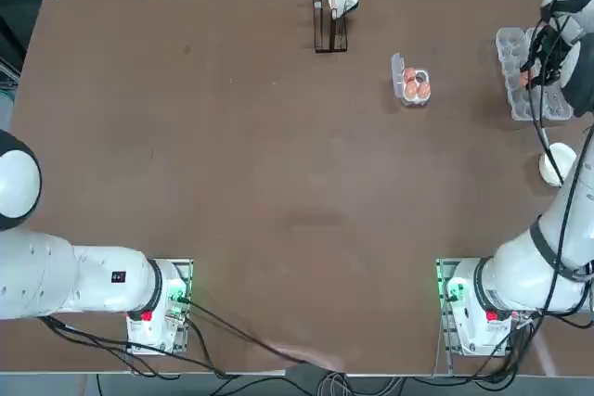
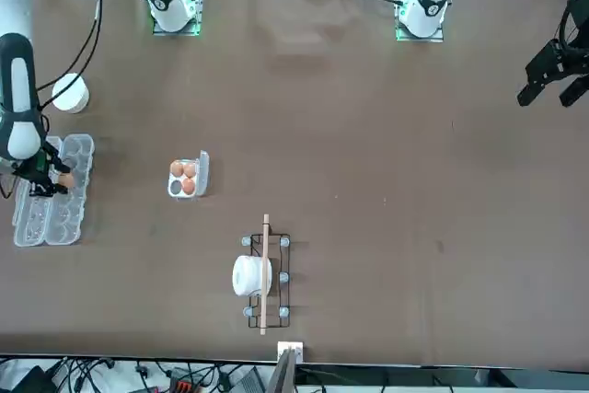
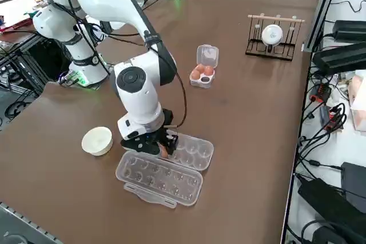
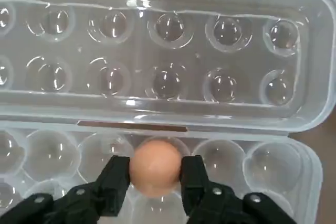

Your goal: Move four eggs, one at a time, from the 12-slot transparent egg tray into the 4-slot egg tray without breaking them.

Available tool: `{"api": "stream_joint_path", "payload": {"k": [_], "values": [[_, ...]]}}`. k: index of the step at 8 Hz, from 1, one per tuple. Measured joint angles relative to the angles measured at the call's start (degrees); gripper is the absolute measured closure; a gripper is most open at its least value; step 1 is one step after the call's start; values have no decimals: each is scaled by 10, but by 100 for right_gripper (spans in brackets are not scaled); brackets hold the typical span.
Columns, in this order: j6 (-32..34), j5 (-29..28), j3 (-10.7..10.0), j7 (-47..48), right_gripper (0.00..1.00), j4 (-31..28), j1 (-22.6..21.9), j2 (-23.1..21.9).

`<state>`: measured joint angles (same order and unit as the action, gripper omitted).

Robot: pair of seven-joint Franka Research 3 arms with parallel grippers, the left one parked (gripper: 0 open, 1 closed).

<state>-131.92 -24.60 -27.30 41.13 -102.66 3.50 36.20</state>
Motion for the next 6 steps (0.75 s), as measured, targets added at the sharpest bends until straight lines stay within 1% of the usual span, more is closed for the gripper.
{"api": "stream_joint_path", "payload": {"k": [1, 3, 6], "values": [[2, 0, 0, 0, 45, 4, 0, -8], [8, 0, 1, 0, 45, 22, -8, -41], [73, 1, 1, 0, 45, 26, -22, -107]]}}
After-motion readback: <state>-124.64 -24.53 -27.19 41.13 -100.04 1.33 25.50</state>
